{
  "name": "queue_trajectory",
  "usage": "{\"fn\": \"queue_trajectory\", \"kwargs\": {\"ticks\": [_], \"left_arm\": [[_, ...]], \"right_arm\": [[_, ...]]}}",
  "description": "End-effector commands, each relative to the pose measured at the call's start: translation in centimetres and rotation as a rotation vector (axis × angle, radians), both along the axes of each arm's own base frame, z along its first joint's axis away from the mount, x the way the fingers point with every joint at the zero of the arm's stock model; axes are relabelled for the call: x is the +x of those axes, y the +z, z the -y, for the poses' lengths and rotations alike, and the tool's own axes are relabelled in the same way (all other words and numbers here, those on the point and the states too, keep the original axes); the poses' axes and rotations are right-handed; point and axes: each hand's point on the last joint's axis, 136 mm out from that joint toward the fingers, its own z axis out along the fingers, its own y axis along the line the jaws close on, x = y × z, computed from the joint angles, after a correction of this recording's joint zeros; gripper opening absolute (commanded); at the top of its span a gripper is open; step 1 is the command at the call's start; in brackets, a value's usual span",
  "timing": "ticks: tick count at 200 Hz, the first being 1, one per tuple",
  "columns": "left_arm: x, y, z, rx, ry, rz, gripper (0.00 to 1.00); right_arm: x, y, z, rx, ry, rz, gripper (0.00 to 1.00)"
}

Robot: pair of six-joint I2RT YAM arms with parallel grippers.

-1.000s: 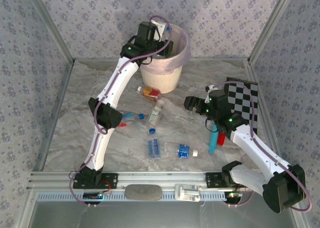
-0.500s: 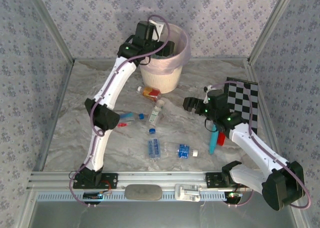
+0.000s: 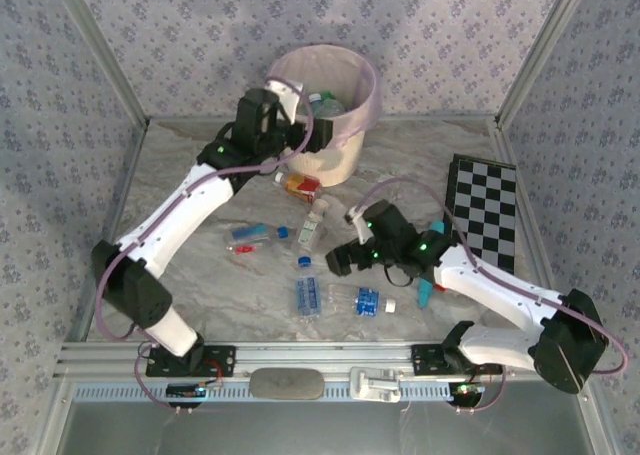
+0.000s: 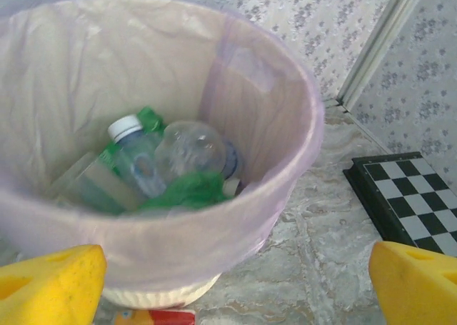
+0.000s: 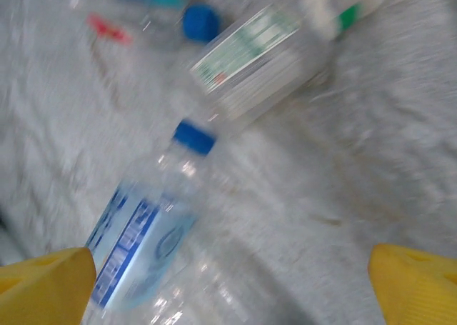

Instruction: Put the plastic bottles in the bin

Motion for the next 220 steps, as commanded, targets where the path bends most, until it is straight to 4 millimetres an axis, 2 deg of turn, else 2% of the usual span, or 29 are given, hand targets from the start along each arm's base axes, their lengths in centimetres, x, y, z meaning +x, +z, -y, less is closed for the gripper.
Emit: {"fn": "queue_trajectory", "kwargs": {"ticks": [1,21,48,57,90,136,177,220], "left_arm": [[-0.7,1.2,-2.0,-0.11,0.09,0.057,0.95],[-1.9,-0.6,-3.4,-0.137,0.125,0.023,0.95],[-3.4,-4.4,-5.3,-0.135,0.185,-0.06,0.97],[-4.0,-5.7,-5.9,-0.139,0.198,-0.089,0.97],[-5.8,-10.9,-8.6,-0.15,0.305,-0.201,1.0],[-7.5,-15.1,-11.2,-0.194,0.413,-0.293,1.0],[-8.6,-17.5,-11.9,-0.19,0.432,-0.345,1.0],[-8.9,-17.6,-11.9,-0.189,0.421,-0.353,1.0]], "right_arm": [[-3.1,-1.4,-0.5,-0.122,0.166,0.021,1.0],[-4.4,-2.5,-0.7,-0.218,0.239,0.051,1.0],[-5.4,-4.0,-0.9,-0.314,0.299,0.032,1.0],[-5.8,-4.9,-0.4,-0.359,0.308,0.0,1.0],[-5.5,-7.0,0.1,-0.467,0.316,-0.021,1.0],[-5.6,-9.2,0.3,-0.571,0.388,-0.023,1.0],[-6.0,-11.4,0.9,-0.667,0.416,-0.079,1.0],[-5.9,-12.6,1.1,-0.77,0.464,-0.074,1.0]]}}
